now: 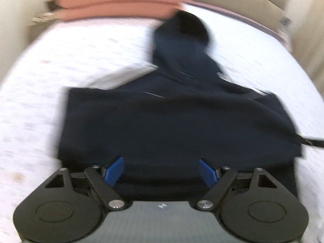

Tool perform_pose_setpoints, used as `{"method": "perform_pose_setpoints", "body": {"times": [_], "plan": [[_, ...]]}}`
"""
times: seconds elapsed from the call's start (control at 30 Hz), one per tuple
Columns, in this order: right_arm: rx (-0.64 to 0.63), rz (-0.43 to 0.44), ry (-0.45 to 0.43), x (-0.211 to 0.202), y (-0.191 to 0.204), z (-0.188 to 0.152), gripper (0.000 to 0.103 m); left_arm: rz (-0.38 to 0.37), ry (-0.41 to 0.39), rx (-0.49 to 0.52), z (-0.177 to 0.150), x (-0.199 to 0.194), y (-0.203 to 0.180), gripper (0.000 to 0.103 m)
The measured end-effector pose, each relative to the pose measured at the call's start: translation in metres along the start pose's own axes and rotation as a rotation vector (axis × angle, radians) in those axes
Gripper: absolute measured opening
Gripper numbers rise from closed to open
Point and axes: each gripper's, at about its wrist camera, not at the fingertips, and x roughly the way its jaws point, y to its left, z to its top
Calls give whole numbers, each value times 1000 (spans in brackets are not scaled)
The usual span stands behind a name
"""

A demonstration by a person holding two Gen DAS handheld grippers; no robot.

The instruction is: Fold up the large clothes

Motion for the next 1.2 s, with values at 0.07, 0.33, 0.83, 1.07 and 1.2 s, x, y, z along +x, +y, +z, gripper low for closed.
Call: {"method": "perform_pose_setpoints", "body": {"times": [0.07, 0.33, 0.83, 1.07, 1.2], "plan": [[37, -82, 111, 19, 0, -4, 8, 63, -18, -3, 7, -1, 25, 79], [-162, -249, -80, -3, 68, 9, 88, 67, -53, 128, 14, 3, 30, 86], [-351, -314, 121, 70, 103, 8, 94, -4, -91, 208, 131, 26, 26, 95], [-409, -338, 276, 114, 84, 31, 100, -43, -163, 32, 245, 56, 8, 99], [-475, -298, 229, 113, 78, 16, 103, -57, -163, -26, 311, 98, 1, 99]]}}
